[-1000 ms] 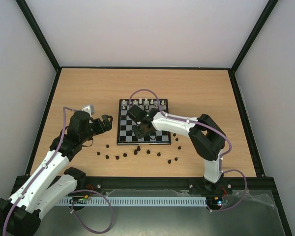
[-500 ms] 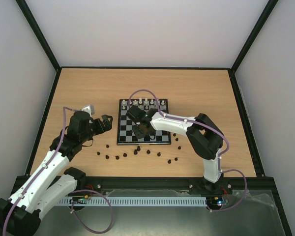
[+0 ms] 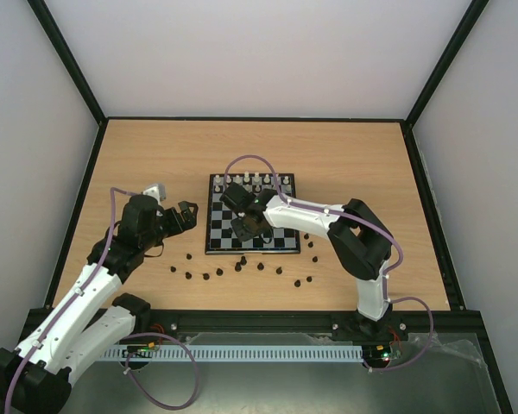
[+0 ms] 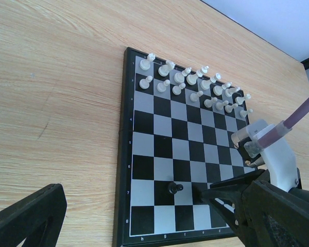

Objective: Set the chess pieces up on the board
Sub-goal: Adjust the chess piece on the chessboard.

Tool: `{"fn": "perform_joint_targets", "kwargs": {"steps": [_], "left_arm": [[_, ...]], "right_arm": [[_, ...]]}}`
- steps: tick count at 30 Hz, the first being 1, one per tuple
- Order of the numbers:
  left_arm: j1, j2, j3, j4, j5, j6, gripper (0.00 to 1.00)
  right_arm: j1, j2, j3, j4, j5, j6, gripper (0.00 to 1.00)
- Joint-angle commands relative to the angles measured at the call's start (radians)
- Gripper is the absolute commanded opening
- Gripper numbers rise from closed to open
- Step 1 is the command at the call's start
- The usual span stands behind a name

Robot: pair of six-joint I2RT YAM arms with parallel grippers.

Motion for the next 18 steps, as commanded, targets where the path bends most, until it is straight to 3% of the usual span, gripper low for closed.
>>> {"fn": "perform_joint_targets", "kwargs": {"steps": [1,15,18], "left_arm": [[0.007,-0.016,-0.016,-0.007,-0.005,-0.003,0.99],[0.007,-0.021,-0.017,-0.007,-0.003,-0.005,0.99],[0.007,-0.021,-0.018,-0.008,-0.002,-0.005,0.99]], "right_arm": [[0.005,-0.006,0.031,-0.039,0.015,-0.012,0.16],[0.004,-0.004,0.038,-0.051,0.035,-0.008,0.17],[0.005,-0.013,0.025,-0.063,0.041,0.002,0.22]]}}
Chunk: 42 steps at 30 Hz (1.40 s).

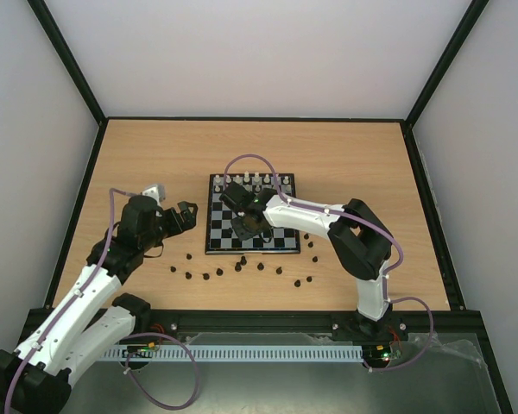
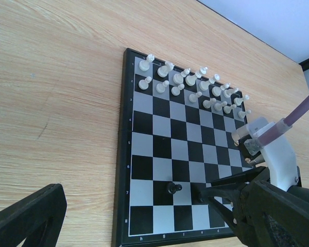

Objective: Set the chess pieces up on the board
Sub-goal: Adjust the chess piece on the chessboard.

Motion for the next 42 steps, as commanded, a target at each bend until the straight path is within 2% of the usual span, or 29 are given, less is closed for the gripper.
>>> {"fn": "perform_joint_targets", "kwargs": {"steps": [1,5,11,20,28,42], "left_arm": [[0.007,-0.011,-0.015,-0.007,-0.003,0.0,1.0],[0.007,-0.009,-0.018,-0.002,-0.001,-0.001,0.99],[0.007,-0.007,-0.018,-0.002,0.002,0.0,1.0],[0.007,-0.012,-0.02,-0.004,0.002,-0.002,1.0],[0.007,-0.008,-0.021,-0.002,0.0,-0.002,0.99],[0.007,-0.004,-0.022,0.0,-0.003,-0.002,0.99]], "right_arm": [[0.005,-0.018,0.009,-0.063,0.03,0.007,0.25],[0.005,-0.03,-0.017,-0.06,0.024,0.01,0.28],[0.004,-0.028,-0.023,-0.059,0.01,0.009,0.14],[0.004,-0.024,-0.03,-0.062,0.0,0.012,0.16],[0.005,-0.008,-0.022,-0.056,-0.001,0.007,0.06],[0.005,0.027,0.019,-0.049,-0.005,-0.004,0.05]]}}
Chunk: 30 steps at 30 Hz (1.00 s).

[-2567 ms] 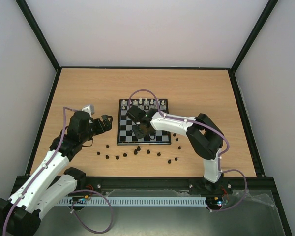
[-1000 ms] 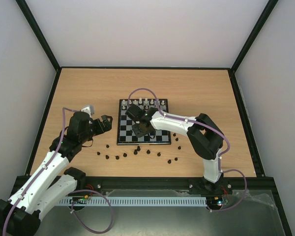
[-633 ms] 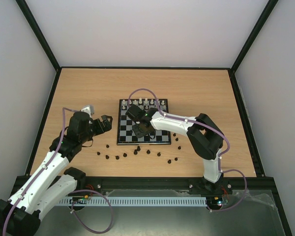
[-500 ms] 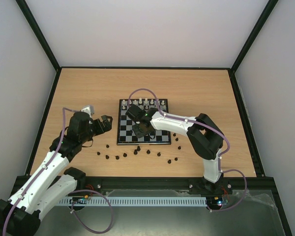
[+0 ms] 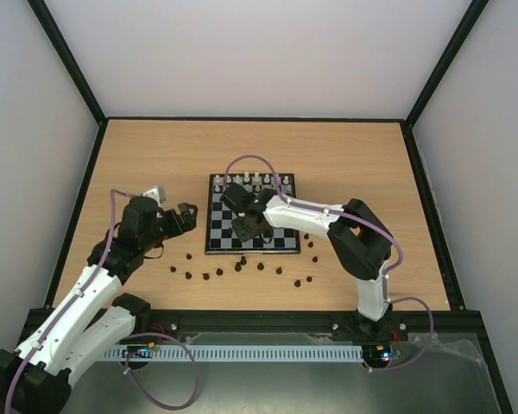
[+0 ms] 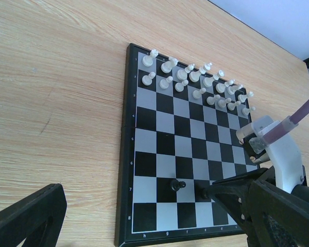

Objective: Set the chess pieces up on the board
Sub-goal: Adjust the chess piece on the chessboard.

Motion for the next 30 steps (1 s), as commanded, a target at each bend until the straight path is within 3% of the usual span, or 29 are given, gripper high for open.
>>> {"fn": "perform_joint_targets", "kwargs": {"steps": [1,10,17,21,30], "left_arm": [[0.007,-0.004,-0.008,0.003,-0.003,-0.001,0.99],[0.007,-0.004,-0.01,0.003,-0.004,0.0,0.99],[0.007,-0.004,-0.007,0.001,-0.003,0.001,1.0],[0.007,-0.027,-0.001,-0.009,-0.021,-0.009,0.99],[0.007,-0.123,0.037,-0.066,-0.085,-0.037,1.0]], "right_arm": [[0.005,0.03,0.03,-0.04,-0.009,-0.011,0.05],[0.004,0.041,0.04,-0.037,-0.007,-0.014,0.07],[0.005,0.007,0.047,-0.033,-0.017,-0.02,0.3],[0.005,-0.011,0.063,-0.031,-0.026,-0.032,0.35],[0.013,0.01,0.119,-0.034,-0.075,-0.042,0.36]]}}
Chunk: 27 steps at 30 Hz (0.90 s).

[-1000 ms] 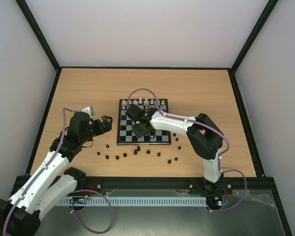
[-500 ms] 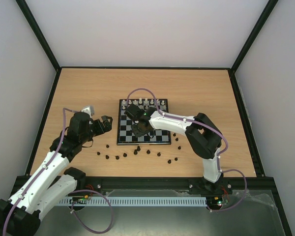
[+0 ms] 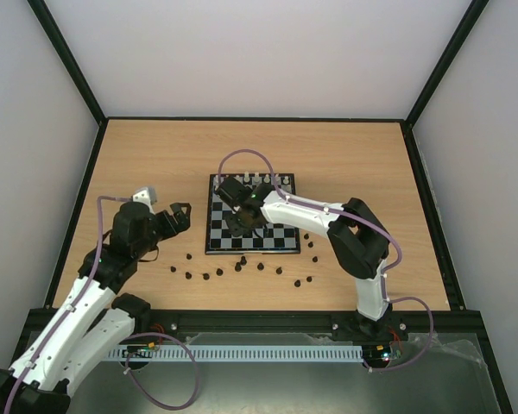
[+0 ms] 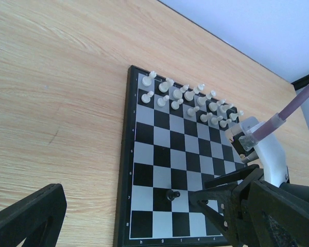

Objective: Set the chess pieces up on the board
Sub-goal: Adjust the chess piece on the chessboard.

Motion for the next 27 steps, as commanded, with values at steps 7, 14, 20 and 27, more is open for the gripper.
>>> {"fn": "perform_joint_targets", "kwargs": {"steps": [7,14,20,27], "left_arm": [[0.007,-0.059,0.055,-0.068,-0.046,-0.023,1.0],[0.007,-0.1,0.071,-0.101,-0.058,-0.024,0.99],[0.007,-0.133,0.085,-0.123,-0.065,-0.025,0.99],[0.006,-0.15,0.09,-0.133,-0.065,-0.025,1.0]], "right_arm": [[0.031,0.065,0.112,-0.07,-0.026,-0.014,0.36],[0.033,0.109,0.155,-0.085,-0.017,-0.004,0.34],[0.033,0.122,0.162,-0.092,-0.011,0.003,0.26],[0.038,0.14,0.169,-0.099,-0.02,0.003,0.17]]}}
